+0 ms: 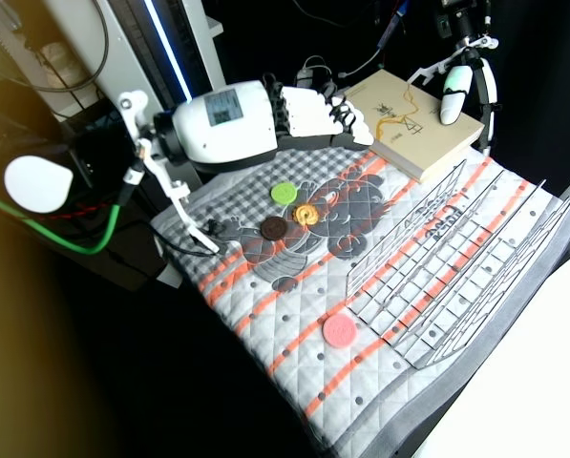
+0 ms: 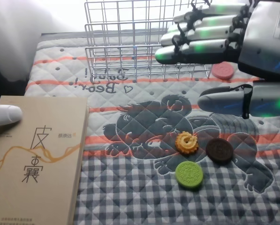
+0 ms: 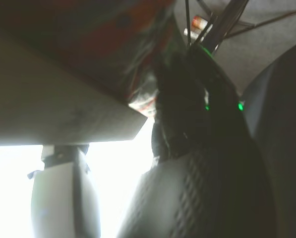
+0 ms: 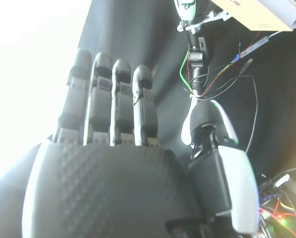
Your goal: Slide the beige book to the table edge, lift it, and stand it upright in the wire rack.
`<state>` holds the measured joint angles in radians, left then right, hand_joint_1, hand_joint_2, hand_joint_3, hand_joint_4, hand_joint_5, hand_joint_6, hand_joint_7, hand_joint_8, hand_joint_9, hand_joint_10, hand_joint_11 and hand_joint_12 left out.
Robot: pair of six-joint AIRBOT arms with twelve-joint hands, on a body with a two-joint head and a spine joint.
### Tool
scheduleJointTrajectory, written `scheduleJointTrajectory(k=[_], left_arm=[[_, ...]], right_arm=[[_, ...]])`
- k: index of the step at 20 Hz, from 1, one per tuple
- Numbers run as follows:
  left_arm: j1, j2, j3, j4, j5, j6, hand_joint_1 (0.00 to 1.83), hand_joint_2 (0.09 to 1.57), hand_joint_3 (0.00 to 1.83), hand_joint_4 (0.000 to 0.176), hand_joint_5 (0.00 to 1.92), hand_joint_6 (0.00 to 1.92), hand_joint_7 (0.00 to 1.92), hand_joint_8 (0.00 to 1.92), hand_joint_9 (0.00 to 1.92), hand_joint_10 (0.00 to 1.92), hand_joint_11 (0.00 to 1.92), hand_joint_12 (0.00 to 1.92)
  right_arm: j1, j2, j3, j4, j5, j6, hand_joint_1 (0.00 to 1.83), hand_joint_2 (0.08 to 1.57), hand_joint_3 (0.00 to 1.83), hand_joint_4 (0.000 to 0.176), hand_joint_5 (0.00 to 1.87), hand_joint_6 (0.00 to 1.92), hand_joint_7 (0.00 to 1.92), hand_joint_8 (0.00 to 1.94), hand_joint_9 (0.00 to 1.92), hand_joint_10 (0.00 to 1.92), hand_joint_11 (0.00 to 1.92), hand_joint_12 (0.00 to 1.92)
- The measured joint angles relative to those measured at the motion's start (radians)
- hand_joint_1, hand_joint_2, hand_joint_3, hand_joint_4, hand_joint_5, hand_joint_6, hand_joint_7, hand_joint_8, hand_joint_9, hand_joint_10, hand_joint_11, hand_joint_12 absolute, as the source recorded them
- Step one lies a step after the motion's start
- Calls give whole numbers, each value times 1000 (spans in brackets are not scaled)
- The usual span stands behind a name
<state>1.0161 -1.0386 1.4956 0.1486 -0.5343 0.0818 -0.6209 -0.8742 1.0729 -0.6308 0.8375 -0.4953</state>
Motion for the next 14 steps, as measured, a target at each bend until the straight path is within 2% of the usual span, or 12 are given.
scheduleJointTrajectory(k=[1, 3, 4, 5, 6, 7, 8, 9, 10, 12, 13, 14], left_arm=[[0, 0, 0, -4, 10, 0, 1211, 1122, 1, 21, 1009, 958, 914, 1065, 982, 170, 416, 1400], [0, 0, 0, -16, 11, 8, 1213, 1121, 0, 20, 1010, 974, 920, 1048, 996, 182, 447, 1420], [0, 0, 0, -27, 8, 19, 1209, 1133, 0, 17, 1002, 965, 887, 1120, 949, 263, 431, 1445], [0, 2, -2, -37, 5, 35, 1205, 1132, 0, 30, 975, 989, 909, 1107, 955, 308, 469, 1405], [3, 9, -10, -54, 4, 53, 1204, 1133, 1, 29, 965, 980, 911, 1130, 914, 416, 459, 1421], [10, 15, -13, -64, -2, 63, 1203, 1139, 1, 27, 938, 1016, 918, 1129, 939, 482, 558, 1400], [13, 24, -19, -88, -5, 89, 1203, 1142, 0, 30, 917, 1071, 929, 1093, 968, 529, 666, 1360], [15, 32, -26, -108, -7, 108, 1205, 1147, 0, 6, 882, 1081, 946, 1110, 970, 639, 706, 1401], [19, 47, -29, -133, -14, 136, 1209, 1142, 1, 0, 892, 1050, 955, 1112, 958, 731, 730, 1433], [23, 79, -36, -182, -18, 167, 1218, 1122, 0, 3, 928, 1000, 1005, 1022, 1016, 764, 829, 1419], [24, 107, -46, -225, -31, 192, 1240, 1110, 0, 0, 944, 912, 1046, 1020, 1051, 792, 849, 1458], [24, 131, -61, -269, -61, 220, 1234, 1104, 0, 0, 975, 877, 1035, 1022, 1042, 842, 848, 1498]], right_arm=[[-1, 0, 0, 3, -3, 0, 54, 1363, 3, 0, 359, 0, 320, 0, 309, 1, 121, 432], [-1, 3, 0, 8, -3, 0, 8, 1365, 3, 0, 361, 0, 330, 2, 314, 1, 68, 430], [-5, 6, 0, 10, -2, 0, 21, 1366, 0, 0, 368, 0, 341, 0, 326, 0, 53, 480], [-6, 9, 0, 13, -1, 0, 35, 1374, 0, 0, 367, 0, 329, 0, 310, 0, 13, 538], [-7, 11, 0, 14, -3, 0, 38, 1373, 0, 0, 368, 1, 328, 0, 309, 1, 27, 562], [-7, 11, 0, 16, -4, 0, 46, 1373, 0, 0, 369, 1, 317, 0, 302, 0, 13, 557], [-7, 11, 0, 17, -3, 0, 19, 1383, 3, 0, 359, 2, 307, 0, 296, 0, 2, 382], [-7, 10, 0, 17, -4, 0, 4, 1383, 2, 0, 347, 3, 288, 5, 279, 4, 0, 248], [-7, 10, -1, 17, -4, 0, 0, 1378, 0, 0, 348, 4, 293, 8, 291, 11, 75, 256], [-7, 11, -1, 18, -3, 0, 0, 1373, 0, 1, 359, 7, 311, 12, 297, 10, 13, 226], [-8, 10, -1, 18, -4, 0, 0, 1374, 0, 0, 360, 6, 303, 7, 297, 9, 101, 268], [-8, 10, -1, 18, -4, 0, 6, 1376, 0, 0, 360, 1, 306, 2, 306, 4, 111, 337]])
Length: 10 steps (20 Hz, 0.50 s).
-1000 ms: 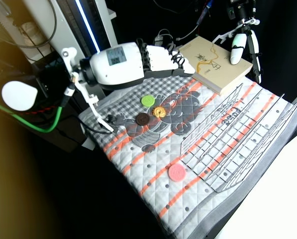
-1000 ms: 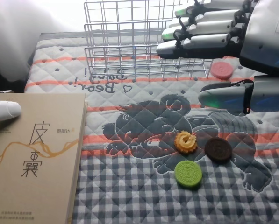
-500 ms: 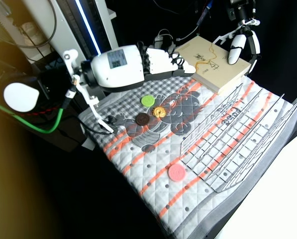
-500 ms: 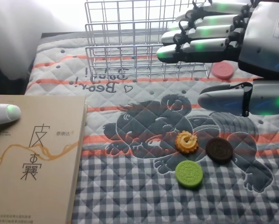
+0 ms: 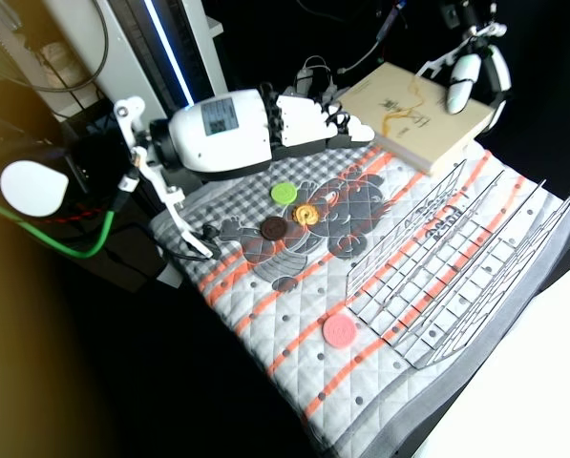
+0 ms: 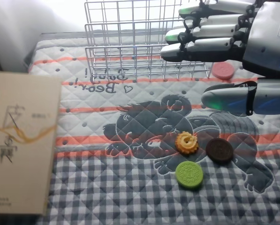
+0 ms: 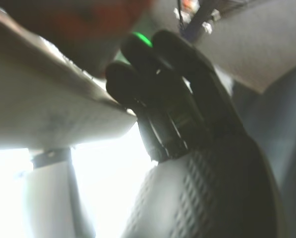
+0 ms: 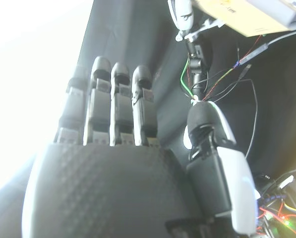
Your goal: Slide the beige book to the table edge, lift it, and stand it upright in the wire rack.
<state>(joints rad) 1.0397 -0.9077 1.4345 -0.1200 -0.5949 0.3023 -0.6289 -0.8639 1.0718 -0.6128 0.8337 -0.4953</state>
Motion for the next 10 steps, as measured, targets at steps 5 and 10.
scheduleJointTrajectory(k=[5, 10], left_arm=[[-5, 27, -44, -58, -193, 38, 1234, 1122, 0, 0, 860, 1098, 1071, 925, 1201, 400, 971, 1117], [-17, 31, -64, -63, -312, 30, 1366, 1113, 0, 0, 849, 1086, 974, 897, 1051, 1088, 969, 862]], right_arm=[[-11, -5, 1, 16, -2, 0, 0, 1386, 4, 0, 367, 2, 309, 3, 314, 5, 73, 342], [-12, -13, 1, 24, -1, 0, 0, 1371, 2, 1, 368, 4, 315, 4, 295, 3, 10, 416]])
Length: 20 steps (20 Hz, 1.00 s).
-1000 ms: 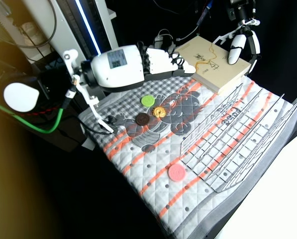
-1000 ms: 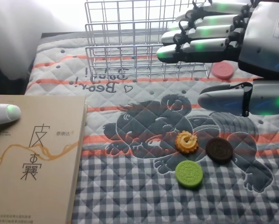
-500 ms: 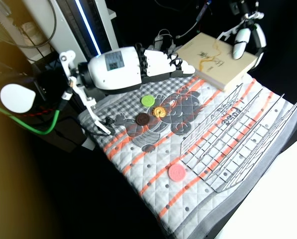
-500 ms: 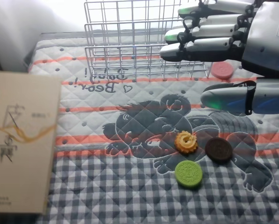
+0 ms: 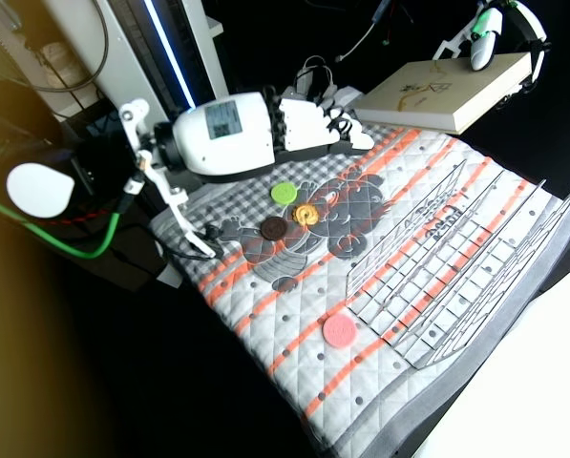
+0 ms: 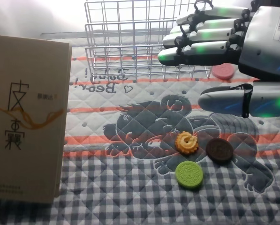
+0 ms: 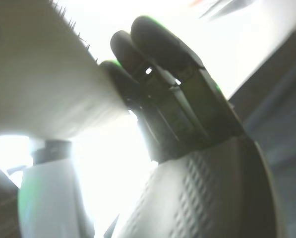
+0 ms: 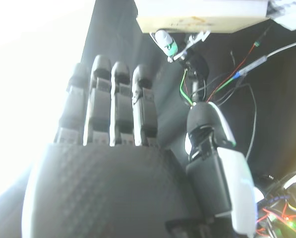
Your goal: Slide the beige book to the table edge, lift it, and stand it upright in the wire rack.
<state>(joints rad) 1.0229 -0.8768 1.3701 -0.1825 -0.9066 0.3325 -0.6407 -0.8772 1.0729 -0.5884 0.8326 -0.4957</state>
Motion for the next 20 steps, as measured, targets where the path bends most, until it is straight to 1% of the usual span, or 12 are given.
scheduleJointTrajectory(k=[3, 4, 6, 8, 10, 12, 13, 15, 16, 18, 19, 20], left_arm=[[-15, 1, -6, -2, -38, -1, 1372, 1136, 0, 0, 821, 1158, 900, 1003, 981, 1163, 985, 819], [-29, 1, -8, 3, -49, 2, 1467, 1113, 0, 0, 837, 1063, 924, 923, 1002, 1003, 900, 1374], [-67, 1, -10, 11, -53, 16, 1493, 1096, 0, 0, 886, 974, 968, 864, 1018, 949, 862, 1503], [-129, 1, -9, 16, -37, 66, 1390, 1093, 0, 0, 912, 962, 1025, 872, 1037, 1046, 1013, 831], [-190, 0, 5, 42, -12, 84, 1387, 1086, 0, 0, 934, 904, 1054, 837, 1037, 1058, 1030, 778], [-254, -2, 16, 58, 3, 91, 1388, 1084, 0, 0, 943, 897, 1038, 853, 1054, 1031, 1042, 779], [-272, -2, 18, 61, 0, 93, 1386, 1089, 1, 0, 932, 928, 1015, 877, 1049, 1046, 1054, 793], [-303, -2, 19, 71, 0, 93, 1383, 1108, 0, 0, 865, 1051, 953, 937, 1059, 1054, 1110, 804], [-312, -2, 19, 85, 0, 94, 1265, 1116, 0, 0, 904, 1052, 1046, 909, 1191, 617, 1168, 811], [-340, -2, 19, 108, -4, 97, 1268, 1070, 0, 0, 992, 885, 1193, 733, 1386, 244, 1234, 802], [-357, -3, 19, 113, -4, 97, 1372, 1047, 29, 0, 967, 841, 1137, 711, 1182, 816, 1195, 818], [-379, -5, 19, 117, -5, 106, 1391, 1064, 9, 0, 935, 868, 1100, 751, 1122, 970, 1177, 849]], right_arm=[[-14, 1, 0, 19, 2, 0, 18, 1356, 0, 18, 368, 0, 328, 1, 292, 0, 0, 481], [-21, 1, 0, 18, 0, -1, 3, 1378, 0, 18, 369, 0, 339, 0, 364, 3, 122, 584], [-25, 4, -7, 17, -2, 0, 71, 1366, 0, 28, 409, 0, 395, 0, 431, 0, 281, 521], [-36, 22, -23, 19, 11, 0, 67, 1381, 6, 14, 419, 0, 402, 0, 440, 0, 351, 442], [-50, 42, -36, 17, 15, 0, 49, 1392, 4, 54, 402, 3, 335, 1, 382, 0, 330, 413], [-60, 44, -39, 24, 23, 0, 72, 1397, 2, 43, 425, 7, 343, 4, 426, 13, 390, 432], [-62, 44, -39, 22, 23, 0, 26, 1382, 0, 70, 422, 3, 328, 2, 422, 7, 381, 419], [-72, 42, -39, 23, 22, 0, 33, 1395, 2, 54, 399, 0, 316, 0, 401, 0, 355, 406], [-75, 41, -39, 25, 21, 0, 25, 1387, 0, 54, 411, 5, 337, 8, 421, 8, 375, 414], [-76, 41, -39, 29, 23, 0, 37, 1378, 0, 49, 437, 6, 361, 7, 452, 10, 403, 430], [-82, 39, -39, 40, 26, -1, 7, 1383, 1, 43, 432, 2, 346, 2, 436, 3, 401, 424], [-88, 35, -39, 45, 26, 0, 1, 1383, 0, 26, 468, 0, 387, 0, 460, 2, 427, 399]])
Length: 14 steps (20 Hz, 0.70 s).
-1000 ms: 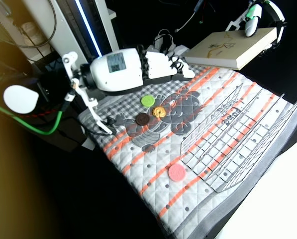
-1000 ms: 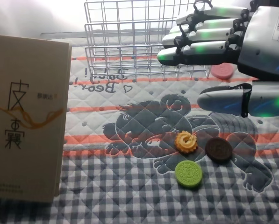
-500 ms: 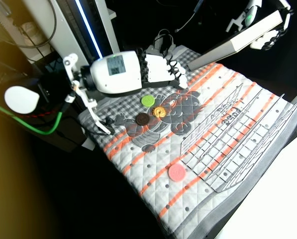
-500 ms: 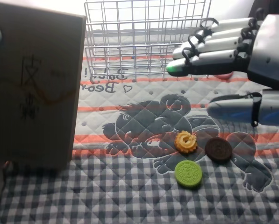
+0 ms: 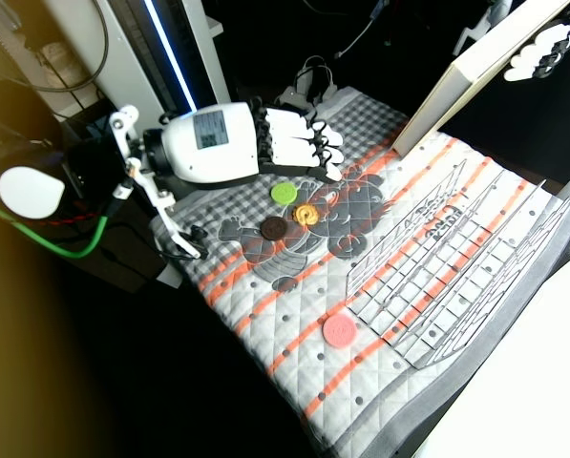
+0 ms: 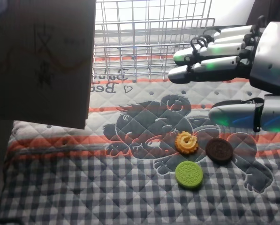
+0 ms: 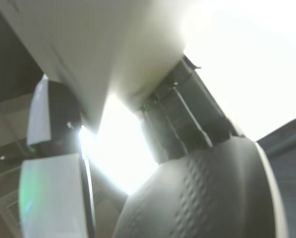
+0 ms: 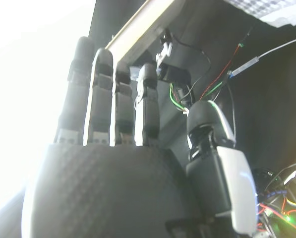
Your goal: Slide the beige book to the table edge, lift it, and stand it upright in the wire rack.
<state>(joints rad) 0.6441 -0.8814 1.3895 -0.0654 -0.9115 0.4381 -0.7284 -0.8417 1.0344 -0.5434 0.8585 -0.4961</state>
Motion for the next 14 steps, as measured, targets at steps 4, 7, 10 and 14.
scheduleJointTrajectory(k=[4, 7, 10, 14], left_arm=[[-109, -34, 11, 29, -1, 15, 1388, 1095, 1, 0, 898, 906, 1013, 865, 1063, 1123, 1110, 962], [-220, -70, 26, 110, 21, 14, 1381, 1115, 1, 0, 862, 966, 947, 981, 1030, 1161, 1072, 1041], [-354, -109, 53, 182, 63, 13, 1386, 1096, 0, 0, 929, 854, 1006, 887, 1037, 1140, 1021, 993], [-440, -126, 57, 240, 106, 13, 1379, 1110, 2, 0, 882, 1067, 936, 923, 1039, 1085, 1041, 884]], right_arm=[[-76, -23, -15, 20, 7, 6, 16, 1444, 0, 0, 850, 12, 781, 10, 727, 18, 567, 508], [-114, -38, -23, 39, 27, 9, 281, 1450, 0, 0, 1242, 65, 1304, 35, 1332, 134, 940, 1038], [-151, -52, -23, 60, 41, 31, 440, 1409, 3, 0, 1182, 632, 1490, 29, 1296, 571, 996, 1224], [-187, -84, -23, 58, 39, 64, 422, 1414, 0, 0, 996, 1034, 1481, 13, 1225, 664, 951, 1170]])
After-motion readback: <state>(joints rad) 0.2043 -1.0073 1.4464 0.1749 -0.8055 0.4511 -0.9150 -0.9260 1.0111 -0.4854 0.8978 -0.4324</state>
